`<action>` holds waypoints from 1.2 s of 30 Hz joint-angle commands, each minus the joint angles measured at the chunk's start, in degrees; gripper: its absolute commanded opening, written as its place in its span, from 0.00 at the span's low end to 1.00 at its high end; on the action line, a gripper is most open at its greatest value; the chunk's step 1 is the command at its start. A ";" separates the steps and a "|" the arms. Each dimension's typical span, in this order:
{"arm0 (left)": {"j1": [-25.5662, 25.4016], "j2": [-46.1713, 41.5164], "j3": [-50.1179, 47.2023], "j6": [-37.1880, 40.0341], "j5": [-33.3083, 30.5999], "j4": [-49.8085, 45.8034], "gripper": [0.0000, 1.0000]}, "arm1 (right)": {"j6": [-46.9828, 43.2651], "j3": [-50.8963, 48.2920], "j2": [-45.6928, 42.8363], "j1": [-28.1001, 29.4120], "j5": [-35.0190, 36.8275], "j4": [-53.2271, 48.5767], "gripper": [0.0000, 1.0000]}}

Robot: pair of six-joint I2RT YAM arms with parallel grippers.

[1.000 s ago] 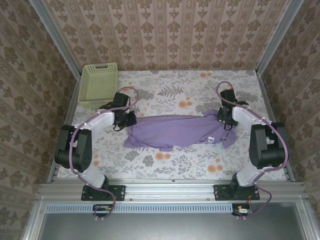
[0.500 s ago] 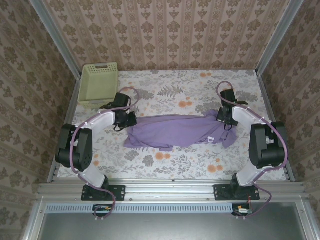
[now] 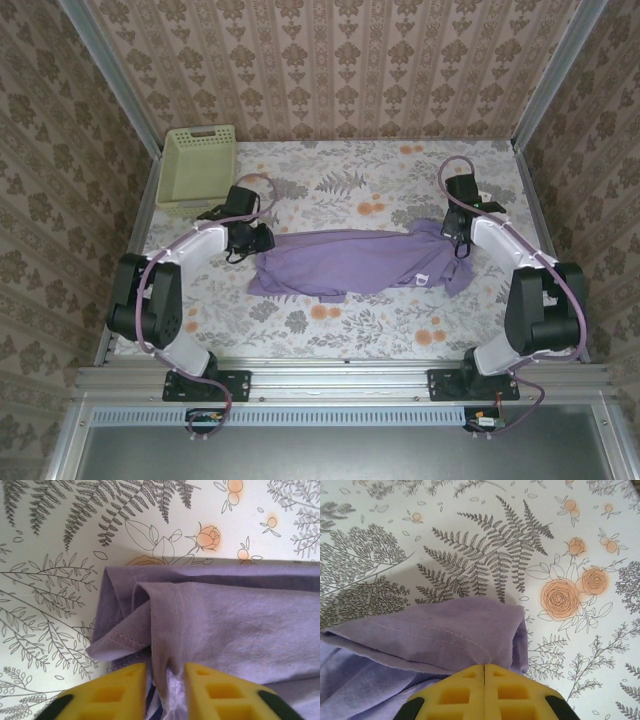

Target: Fold the inside-out t-shirt

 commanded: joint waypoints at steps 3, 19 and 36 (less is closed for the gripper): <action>-0.39 -4.94 -2.37 -0.18 1.66 0.13 0.37 | -1.34 -0.09 -2.56 0.66 1.15 -1.31 0.00; -1.54 -3.73 -3.22 -2.07 2.12 -1.17 0.30 | -1.33 0.02 -2.76 0.75 0.79 -1.80 0.00; -1.62 -1.01 -1.95 -2.07 1.22 -1.58 0.31 | -1.37 -0.07 -2.97 0.75 0.75 -1.80 0.00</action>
